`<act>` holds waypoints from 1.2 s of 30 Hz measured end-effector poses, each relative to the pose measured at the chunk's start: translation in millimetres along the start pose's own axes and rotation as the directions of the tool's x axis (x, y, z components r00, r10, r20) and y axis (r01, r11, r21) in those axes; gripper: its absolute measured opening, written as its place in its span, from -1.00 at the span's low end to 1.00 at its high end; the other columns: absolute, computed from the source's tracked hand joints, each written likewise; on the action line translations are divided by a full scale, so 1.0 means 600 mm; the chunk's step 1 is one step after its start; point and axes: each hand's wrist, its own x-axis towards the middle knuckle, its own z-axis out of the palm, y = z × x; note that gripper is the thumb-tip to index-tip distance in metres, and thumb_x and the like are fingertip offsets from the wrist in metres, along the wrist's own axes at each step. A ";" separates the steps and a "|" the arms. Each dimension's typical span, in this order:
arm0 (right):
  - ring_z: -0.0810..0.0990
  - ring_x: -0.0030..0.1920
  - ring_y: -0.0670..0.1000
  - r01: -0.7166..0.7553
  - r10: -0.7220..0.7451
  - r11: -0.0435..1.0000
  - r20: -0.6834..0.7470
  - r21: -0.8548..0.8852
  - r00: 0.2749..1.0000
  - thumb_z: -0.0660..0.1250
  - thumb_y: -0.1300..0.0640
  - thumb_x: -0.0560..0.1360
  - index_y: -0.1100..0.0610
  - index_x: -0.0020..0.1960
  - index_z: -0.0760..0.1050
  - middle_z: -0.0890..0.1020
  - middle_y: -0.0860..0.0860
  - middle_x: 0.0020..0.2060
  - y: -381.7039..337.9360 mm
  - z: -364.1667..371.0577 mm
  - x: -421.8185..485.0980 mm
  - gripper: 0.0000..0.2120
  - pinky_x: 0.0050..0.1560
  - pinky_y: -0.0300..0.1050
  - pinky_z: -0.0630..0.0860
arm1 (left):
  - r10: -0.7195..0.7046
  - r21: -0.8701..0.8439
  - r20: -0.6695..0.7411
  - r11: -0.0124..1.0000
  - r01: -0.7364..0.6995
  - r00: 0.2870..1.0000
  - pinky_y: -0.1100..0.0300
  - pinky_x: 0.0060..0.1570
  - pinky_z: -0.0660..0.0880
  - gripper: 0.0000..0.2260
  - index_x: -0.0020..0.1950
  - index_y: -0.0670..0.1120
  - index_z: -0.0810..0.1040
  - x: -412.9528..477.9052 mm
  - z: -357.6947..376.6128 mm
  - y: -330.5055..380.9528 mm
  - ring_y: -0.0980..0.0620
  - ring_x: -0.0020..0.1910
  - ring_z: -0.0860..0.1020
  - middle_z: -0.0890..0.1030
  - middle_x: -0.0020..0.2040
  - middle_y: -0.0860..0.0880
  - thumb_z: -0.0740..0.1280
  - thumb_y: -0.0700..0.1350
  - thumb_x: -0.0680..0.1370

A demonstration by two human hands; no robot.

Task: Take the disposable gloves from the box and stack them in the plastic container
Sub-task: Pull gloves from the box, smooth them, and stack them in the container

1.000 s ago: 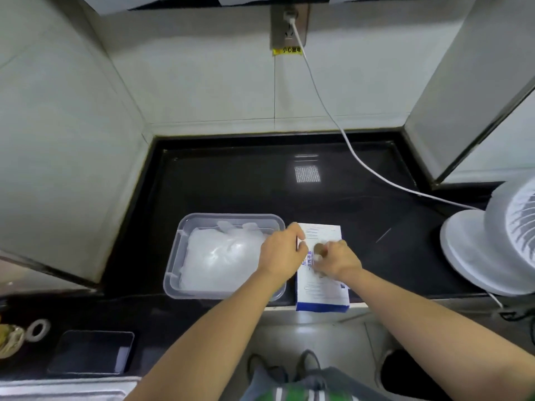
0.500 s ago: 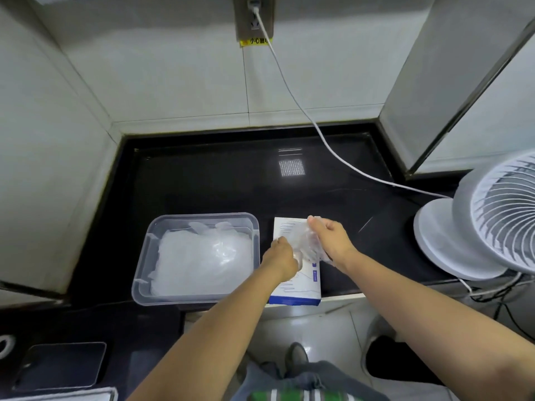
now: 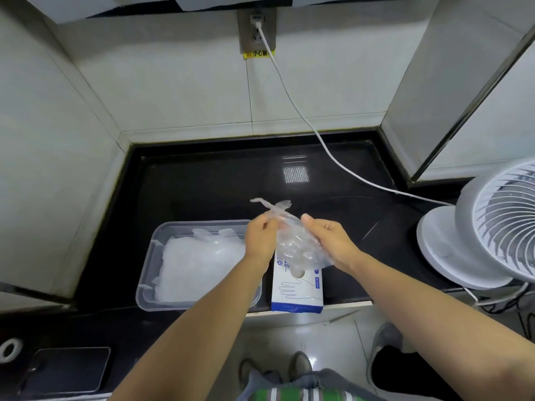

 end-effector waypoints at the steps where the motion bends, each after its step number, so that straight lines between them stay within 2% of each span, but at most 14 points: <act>1: 0.66 -0.11 0.21 -0.001 0.002 1.000 0.044 -0.014 0.999 0.45 -0.14 0.44 0.32 -0.05 0.55 0.66 0.26 -0.11 -0.001 -0.001 -0.001 -0.52 -0.05 0.07 0.58 | -0.040 -0.031 -0.038 0.999 0.039 0.998 0.17 -0.16 0.57 -0.82 0.07 -0.13 0.62 0.001 -0.005 0.000 -0.01 -0.06 0.64 0.67 -0.05 -0.07 0.24 -0.13 0.61; 4: 0.68 0.00 0.25 -0.011 0.014 0.999 0.084 -0.034 0.996 0.43 0.09 0.51 0.32 0.01 0.57 0.68 0.26 -0.01 -0.001 0.002 -0.003 -0.73 0.04 0.11 0.61 | -0.072 -0.079 -0.113 0.995 0.063 0.991 0.25 -0.20 0.51 -0.80 0.08 -0.18 0.58 -0.001 -0.028 0.003 0.03 -0.10 0.61 0.63 -0.06 -0.09 0.26 -0.08 0.63; 7: 0.65 -0.06 0.26 0.006 -0.006 1.000 0.043 0.006 0.999 0.40 0.02 0.54 0.30 0.00 0.56 0.66 0.28 -0.03 -0.004 0.019 0.000 -0.69 0.01 0.08 0.60 | -0.060 -0.121 0.003 0.991 0.060 0.998 0.20 -0.06 0.57 -0.81 0.10 -0.16 0.60 -0.001 -0.058 0.004 0.03 -0.04 0.62 0.65 -0.01 -0.08 0.37 -0.07 0.57; 10: 0.56 -0.22 0.16 0.038 -0.038 0.999 -0.009 0.015 0.999 0.40 -0.06 0.53 0.23 -0.15 0.50 0.59 0.23 -0.24 -0.019 0.047 0.003 -0.67 -0.15 -0.02 0.54 | -0.093 0.011 0.119 0.996 0.092 0.989 0.11 0.06 0.55 -0.91 -0.02 -0.08 0.67 -0.003 -0.089 0.005 -0.04 0.04 0.63 0.68 -0.02 -0.08 0.45 -0.10 0.50; 13: 0.49 -0.27 0.11 0.068 -0.068 0.998 -0.013 0.015 0.998 0.36 -0.06 0.56 0.22 -0.17 0.48 0.50 0.16 -0.29 -0.034 0.079 0.005 -0.66 -0.24 -0.10 0.50 | -0.132 -0.045 0.012 0.990 0.133 0.991 0.10 0.01 0.56 -0.87 -0.15 -0.09 0.65 -0.008 -0.115 0.018 -0.04 -0.06 0.61 0.64 -0.14 -0.09 0.42 -0.03 0.48; 15: 0.55 -0.21 0.12 0.073 -0.072 0.997 0.025 -0.019 0.997 0.33 -0.12 0.56 0.29 -0.09 0.53 0.55 0.18 -0.24 -0.040 0.095 0.007 -0.58 -0.14 -0.07 0.54 | -0.147 -0.069 -0.028 0.987 0.145 0.989 0.19 -0.14 0.51 -0.87 -0.04 -0.07 0.60 -0.016 -0.135 0.028 0.06 -0.16 0.56 0.59 -0.14 -0.04 0.35 -0.02 0.57; 17: 0.53 -0.19 0.12 0.079 -0.075 0.996 0.073 -0.053 0.995 0.36 -0.26 0.48 0.37 -0.10 0.52 0.54 0.17 -0.23 -0.042 0.112 0.012 -0.38 -0.05 -0.01 0.52 | -0.169 0.024 0.016 0.985 0.169 0.985 0.15 -0.04 0.47 -0.86 0.05 0.03 0.49 -0.023 -0.156 0.024 0.10 -0.13 0.53 0.57 -0.06 -0.01 0.33 0.07 0.59; 20: 0.40 -0.33 0.01 0.052 -0.036 0.989 0.119 -0.137 0.992 0.36 -0.29 0.47 0.18 -0.36 0.38 0.40 0.08 -0.39 -0.048 0.143 0.016 -0.44 -0.07 -0.07 0.41 | -0.205 0.054 0.098 0.978 0.201 0.974 0.13 0.03 0.54 -0.80 0.01 -0.02 0.55 -0.034 -0.189 0.009 0.02 -0.08 0.60 0.63 0.01 -0.12 0.40 0.08 0.53; 23: 0.28 -0.37 -0.02 0.040 -0.014 0.978 0.125 -0.205 0.992 0.33 -0.29 0.49 0.02 -0.39 0.25 0.30 0.00 -0.41 -0.053 0.177 0.021 -0.49 -0.11 -0.13 0.33 | -0.186 0.247 -0.100 0.947 0.205 0.977 0.21 -0.06 0.53 -0.75 -0.05 -0.13 0.58 -0.027 -0.214 0.002 0.03 -0.19 0.56 0.60 -0.15 -0.09 0.29 0.05 0.61; 26: 0.42 -0.28 -0.05 0.103 -0.102 0.966 0.017 -0.237 0.995 0.43 -0.14 0.49 0.10 -0.23 0.47 0.48 0.01 -0.29 -0.051 0.201 0.026 -0.66 -0.18 -0.25 0.39 | -0.038 0.460 -0.189 0.879 0.123 0.981 0.12 0.02 0.53 -0.75 0.23 -0.18 0.48 -0.023 -0.235 -0.013 -0.06 -0.04 0.57 0.59 0.06 -0.15 0.25 -0.06 0.63; 28: 0.48 -0.23 -0.10 0.169 -0.198 0.953 -0.097 -0.251 0.975 0.48 -0.01 0.48 0.13 0.00 0.53 0.55 -0.01 -0.19 -0.049 0.220 0.028 -0.74 -0.17 -0.36 0.42 | 0.044 0.382 -0.198 0.923 0.035 0.979 0.07 -0.21 0.51 -0.80 0.16 -0.29 0.47 -0.023 -0.256 -0.038 -0.09 -0.21 0.53 0.59 -0.11 -0.19 0.25 -0.20 0.61; 31: 0.46 -0.21 -0.15 0.327 -0.425 0.864 -0.209 -0.383 0.881 0.46 0.12 0.49 0.07 0.05 0.52 0.48 -0.06 -0.09 -0.053 0.247 0.024 -0.81 -0.15 -0.43 0.41 | 0.050 0.430 -0.274 0.900 0.075 0.960 0.05 -0.18 0.55 -0.96 0.04 -0.16 0.43 -0.033 -0.273 -0.059 -0.09 -0.23 0.55 0.55 -0.18 -0.13 0.21 -0.23 0.62; 33: 0.47 -0.19 -0.18 0.433 -0.541 0.787 -0.153 -0.440 0.827 0.43 0.21 0.49 0.03 -0.05 0.56 0.52 -0.04 -0.08 -0.055 0.263 0.018 -0.89 -0.13 -0.39 0.41 | -0.018 0.506 -0.275 0.847 0.161 0.961 0.29 -0.35 0.42 -0.97 0.05 -0.07 0.36 -0.036 -0.272 -0.067 0.07 -0.29 0.47 0.48 -0.22 -0.07 0.15 -0.18 0.66; 36: 0.50 -0.24 -0.17 0.510 -0.554 0.745 0.028 -0.430 0.832 0.36 0.30 0.49 0.08 -0.14 0.60 0.61 -0.01 -0.19 -0.044 0.285 0.012 -0.85 -0.18 -0.34 0.44 | -0.002 0.593 -0.246 0.791 0.152 0.969 0.29 -0.39 0.26 -0.88 0.15 -0.14 0.39 -0.034 -0.265 -0.080 0.09 -0.25 0.43 0.46 -0.15 -0.07 0.14 -0.13 0.67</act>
